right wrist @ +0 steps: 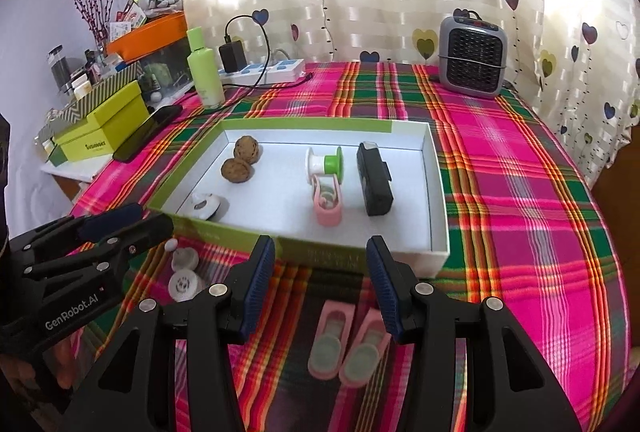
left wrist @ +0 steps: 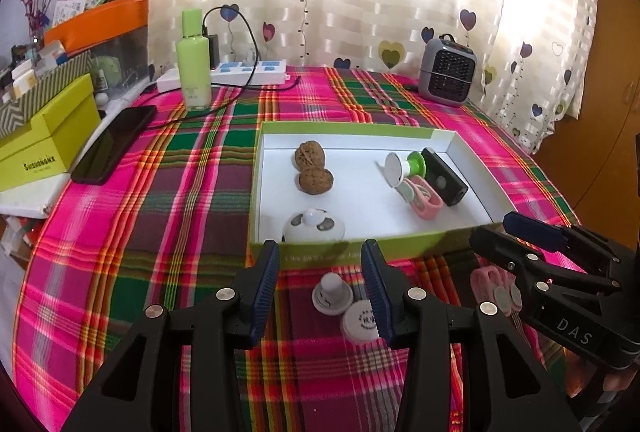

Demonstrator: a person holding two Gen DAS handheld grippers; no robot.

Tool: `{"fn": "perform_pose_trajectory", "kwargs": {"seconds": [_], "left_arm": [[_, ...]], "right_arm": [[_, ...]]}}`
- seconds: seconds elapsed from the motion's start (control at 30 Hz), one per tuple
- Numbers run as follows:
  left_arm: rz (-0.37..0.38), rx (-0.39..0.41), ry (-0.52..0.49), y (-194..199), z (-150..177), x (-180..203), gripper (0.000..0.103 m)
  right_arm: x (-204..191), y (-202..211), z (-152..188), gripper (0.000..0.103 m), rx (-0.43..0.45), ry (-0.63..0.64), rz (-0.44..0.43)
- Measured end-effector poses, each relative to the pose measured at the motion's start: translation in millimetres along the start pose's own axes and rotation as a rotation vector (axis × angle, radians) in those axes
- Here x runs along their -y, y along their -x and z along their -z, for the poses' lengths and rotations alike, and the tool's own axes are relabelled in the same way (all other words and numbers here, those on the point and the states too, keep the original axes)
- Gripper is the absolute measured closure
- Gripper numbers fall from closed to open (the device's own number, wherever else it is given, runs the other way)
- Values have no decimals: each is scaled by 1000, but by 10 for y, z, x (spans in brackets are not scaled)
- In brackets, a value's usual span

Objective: Organize objects
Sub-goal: 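Withdraw both open grippers from the tray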

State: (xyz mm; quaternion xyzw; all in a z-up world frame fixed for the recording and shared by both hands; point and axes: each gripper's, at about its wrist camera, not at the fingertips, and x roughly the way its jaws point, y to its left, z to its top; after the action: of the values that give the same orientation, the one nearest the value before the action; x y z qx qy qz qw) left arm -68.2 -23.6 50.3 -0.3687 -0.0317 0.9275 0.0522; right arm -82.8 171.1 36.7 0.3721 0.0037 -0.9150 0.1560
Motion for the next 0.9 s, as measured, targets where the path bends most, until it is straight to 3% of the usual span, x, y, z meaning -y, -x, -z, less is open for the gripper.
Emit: {"fn": "perform_pose_trajectory", "kwargs": {"seconds": [0.9], "left_arm": [[38, -46, 48, -2, 347, -181, 59]], "right_arm": [[217, 122, 308, 54, -38, -54, 37]]}}
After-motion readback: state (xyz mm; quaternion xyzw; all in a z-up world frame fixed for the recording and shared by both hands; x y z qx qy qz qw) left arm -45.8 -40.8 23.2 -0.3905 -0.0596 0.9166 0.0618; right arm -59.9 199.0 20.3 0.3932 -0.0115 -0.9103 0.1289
